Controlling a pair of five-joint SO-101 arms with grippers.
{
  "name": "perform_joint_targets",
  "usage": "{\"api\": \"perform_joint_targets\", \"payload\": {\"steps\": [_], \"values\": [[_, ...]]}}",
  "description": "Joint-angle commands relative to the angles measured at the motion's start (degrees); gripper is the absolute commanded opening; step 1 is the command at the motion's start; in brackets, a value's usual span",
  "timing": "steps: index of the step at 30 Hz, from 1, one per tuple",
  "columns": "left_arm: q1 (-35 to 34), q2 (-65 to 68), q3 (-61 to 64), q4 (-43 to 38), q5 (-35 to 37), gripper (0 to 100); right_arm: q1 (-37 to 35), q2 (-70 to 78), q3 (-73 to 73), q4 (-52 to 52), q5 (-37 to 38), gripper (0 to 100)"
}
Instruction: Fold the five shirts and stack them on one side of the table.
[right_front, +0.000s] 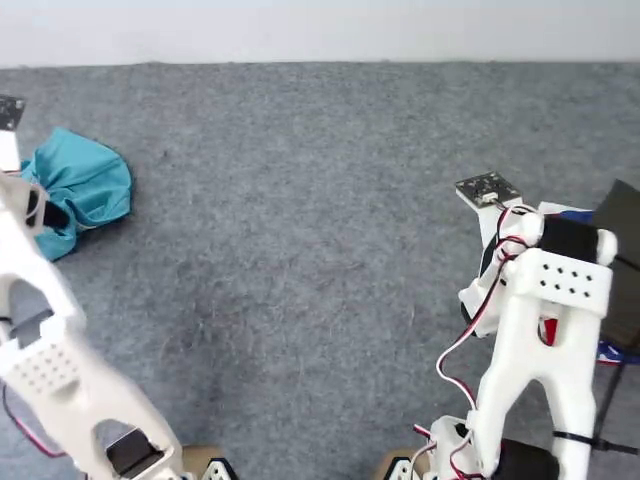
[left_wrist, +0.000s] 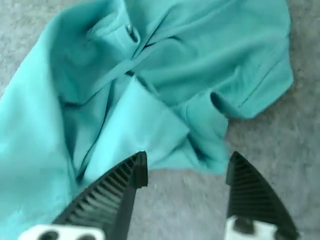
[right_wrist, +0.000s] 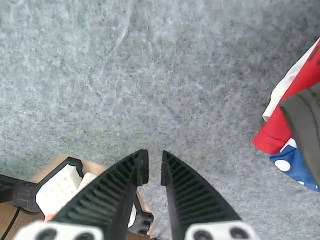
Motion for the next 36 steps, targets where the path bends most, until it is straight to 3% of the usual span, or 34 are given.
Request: {"api": "perform_joint_targets", "payload": {"steps": [1, 6, 12, 17, 22, 29, 36], "values": [[0.88, 6.33, -12.09, 1.58, 3.08, 26, -0.57, -1.89, -0.18, 1.89, -0.62, 5.8], [0.97, 16.0, -23.69, 1.67, 7.12, 20, -0.31, -1.89, -0.18, 1.98, -0.62, 5.8], [1.93, 20.57, -36.7, 8.35, 7.12, 1, -0.31, -1.89, -0.18, 1.98, -0.62, 5.8], [5.1, 20.31, -49.27, 18.11, 7.12, 1, -0.57, -1.89, -0.18, 1.89, -0.62, 5.8], [8.35, 20.13, -58.68, 18.37, 7.3, 1, -0.57, -1.89, -0.18, 1.89, -0.62, 5.8], [15.21, 11.78, -58.42, 18.37, 7.47, 1, -0.22, -1.89, -0.18, 1.98, -0.62, 5.8], [28.66, -1.76, -58.15, 18.37, 7.47, 1, -0.22, -1.89, -0.18, 1.98, -0.62, 5.8]]}}
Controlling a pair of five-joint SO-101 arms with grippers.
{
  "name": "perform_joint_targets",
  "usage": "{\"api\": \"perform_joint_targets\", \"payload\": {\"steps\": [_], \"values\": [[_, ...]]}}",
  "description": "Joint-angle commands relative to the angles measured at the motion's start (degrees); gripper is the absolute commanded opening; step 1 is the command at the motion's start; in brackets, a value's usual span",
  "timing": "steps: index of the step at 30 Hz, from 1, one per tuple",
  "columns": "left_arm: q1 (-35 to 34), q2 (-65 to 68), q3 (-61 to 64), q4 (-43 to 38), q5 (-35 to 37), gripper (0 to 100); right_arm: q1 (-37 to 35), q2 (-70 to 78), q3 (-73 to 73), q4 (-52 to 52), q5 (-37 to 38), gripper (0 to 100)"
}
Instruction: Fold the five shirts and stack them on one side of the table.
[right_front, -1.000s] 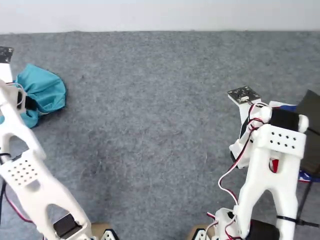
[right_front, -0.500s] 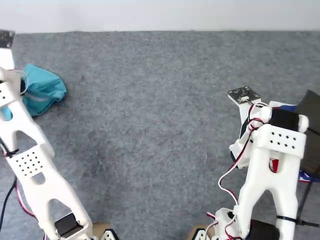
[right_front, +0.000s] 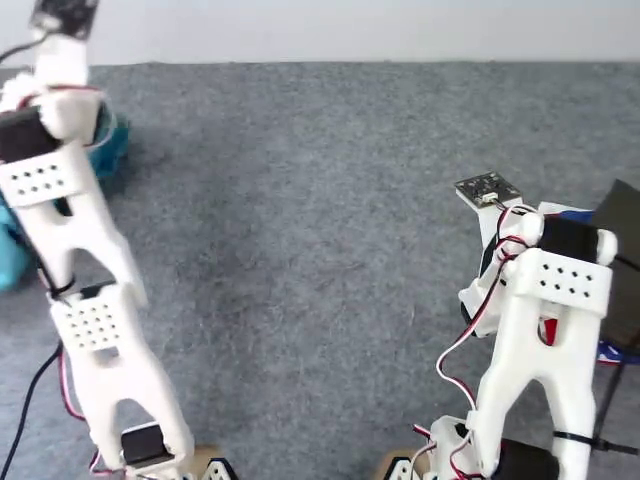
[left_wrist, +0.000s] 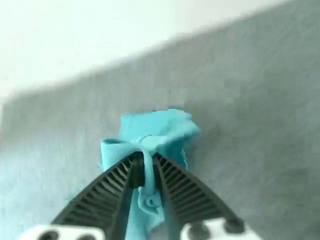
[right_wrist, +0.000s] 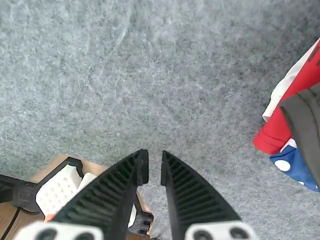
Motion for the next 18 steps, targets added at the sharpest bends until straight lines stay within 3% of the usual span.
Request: {"api": "perform_joint_targets", "payload": {"steps": [1, 11, 18], "values": [[8.79, -9.67, -4.7, 1.14, 0.44, 1, -0.22, -1.89, -0.18, 1.98, -0.62, 5.8], [33.67, -15.65, -4.09, 1.14, 0.44, 1, -0.22, -1.89, -0.09, 1.98, -0.62, 5.8], [42.55, -16.35, 1.89, 1.14, 0.44, 1, -0.13, -1.89, -0.09, 2.07, -0.62, 5.8]]}}
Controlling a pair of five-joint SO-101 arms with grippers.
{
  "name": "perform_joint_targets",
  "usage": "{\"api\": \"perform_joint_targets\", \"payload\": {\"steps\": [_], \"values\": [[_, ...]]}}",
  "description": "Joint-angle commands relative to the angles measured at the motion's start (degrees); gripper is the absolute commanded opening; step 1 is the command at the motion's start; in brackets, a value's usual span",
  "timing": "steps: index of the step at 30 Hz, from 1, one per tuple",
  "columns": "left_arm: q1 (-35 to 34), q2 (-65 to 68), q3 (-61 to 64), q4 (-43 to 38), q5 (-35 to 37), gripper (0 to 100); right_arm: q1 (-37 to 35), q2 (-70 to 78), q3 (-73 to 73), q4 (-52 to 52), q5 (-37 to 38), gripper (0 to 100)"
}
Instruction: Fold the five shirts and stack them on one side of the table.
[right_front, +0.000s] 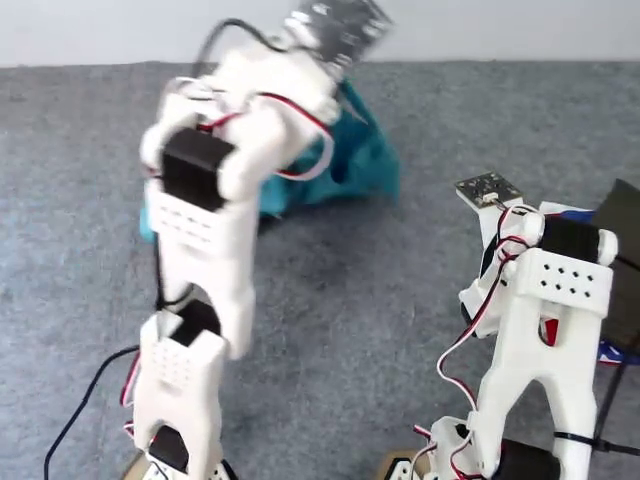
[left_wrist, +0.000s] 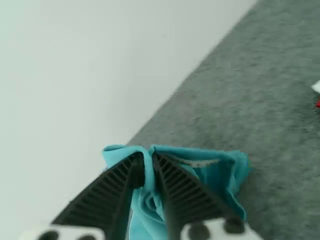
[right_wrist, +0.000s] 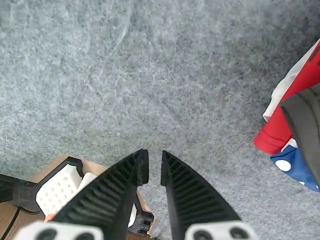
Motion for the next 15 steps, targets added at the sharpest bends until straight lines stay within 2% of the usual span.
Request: {"api": "perform_joint_targets", "payload": {"steps": [1, 5, 8, 12, 15], "values": [[2.37, -3.69, -0.22, 1.05, 0.44, 1, -0.13, -1.89, -0.18, 2.07, -0.62, 5.8], [2.02, -7.47, 1.71, 1.05, 2.99, 1, -0.13, -1.89, -0.18, 2.07, -0.62, 5.8], [0.18, -11.25, 8.22, 1.23, 4.57, 1, -0.13, -1.89, -0.18, 2.07, -0.62, 5.8], [-4.57, -20.84, 23.69, 1.23, 4.57, 1, -0.13, -1.89, -0.18, 2.07, -0.62, 5.8], [-8.0, -31.65, 39.78, 1.14, 4.31, 1, -0.13, -1.89, -0.18, 1.98, -0.62, 5.8]]}}
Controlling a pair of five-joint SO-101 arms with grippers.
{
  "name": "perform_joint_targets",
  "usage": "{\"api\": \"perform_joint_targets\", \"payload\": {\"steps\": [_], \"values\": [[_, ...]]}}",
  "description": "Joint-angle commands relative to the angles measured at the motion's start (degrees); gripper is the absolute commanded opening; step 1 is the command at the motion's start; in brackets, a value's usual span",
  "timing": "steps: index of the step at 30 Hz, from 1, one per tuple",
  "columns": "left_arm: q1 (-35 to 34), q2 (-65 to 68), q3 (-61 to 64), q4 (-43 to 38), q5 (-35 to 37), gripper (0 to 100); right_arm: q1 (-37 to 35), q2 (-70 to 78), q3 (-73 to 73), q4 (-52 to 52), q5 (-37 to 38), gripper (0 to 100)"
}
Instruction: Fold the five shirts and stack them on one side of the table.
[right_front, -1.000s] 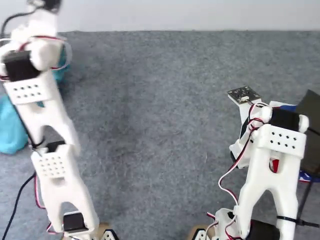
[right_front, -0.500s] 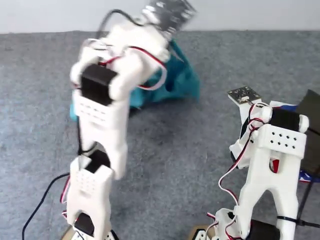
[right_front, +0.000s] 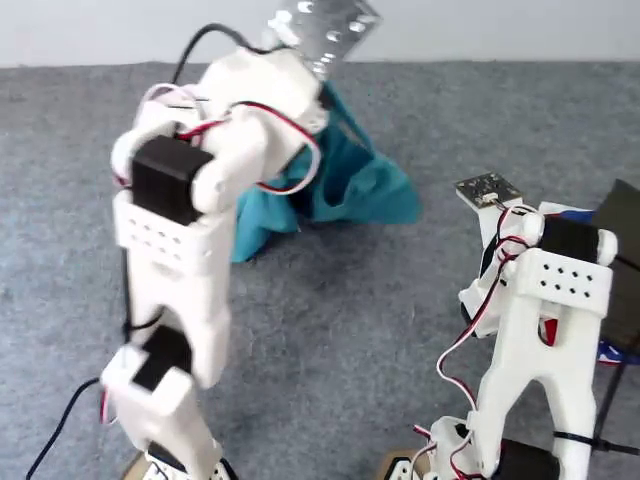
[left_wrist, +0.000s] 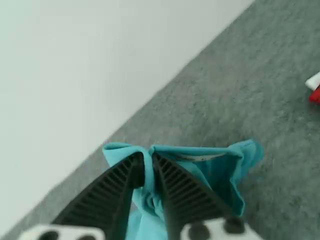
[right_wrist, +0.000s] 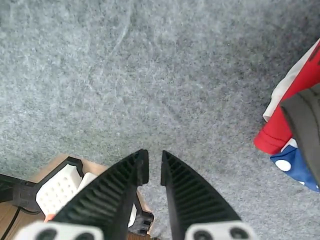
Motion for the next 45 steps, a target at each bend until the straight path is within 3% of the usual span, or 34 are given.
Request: {"api": "perform_joint_targets", "payload": {"steps": [1, 7, 14, 20, 26, 29, 33, 41, 45], "values": [[-4.13, -14.95, 19.21, 1.14, -0.62, 1, -0.13, -1.89, -0.18, 1.98, -0.62, 5.8], [-14.95, -37.36, 49.8, 0.35, -7.03, 1, -0.22, -1.89, -0.18, 1.98, -0.62, 5.8], [-40.18, -51.87, 76.26, -10.11, -12.66, 1, -0.57, -1.45, -0.18, 1.89, -0.62, 5.8], [-57.93, -53.36, 92.79, -27.6, -14.68, 1, -0.57, -1.45, -0.18, 1.89, -0.62, 5.8], [-64.7, -46.33, 98.42, -41.23, -14.59, 1, -0.4, -1.45, -0.09, 1.98, -0.62, 5.8], [-66.2, -42.64, 95.6, -39.47, -14.59, 4, -0.31, -1.45, -0.09, 1.98, -0.62, 5.8], [-66.9, -41.76, 88.31, -32.0, -14.51, 17, -0.31, -1.54, -0.09, 1.98, -0.62, 5.8], [-66.29, -41.76, 73.71, -19.08, -12.48, 23, -0.57, -1.98, 5.8, 1.89, -0.62, 5.8], [-59.16, -41.76, 70.02, -7.38, -12.57, 23, -0.57, -1.98, 6.77, 1.89, -0.62, 5.8]]}}
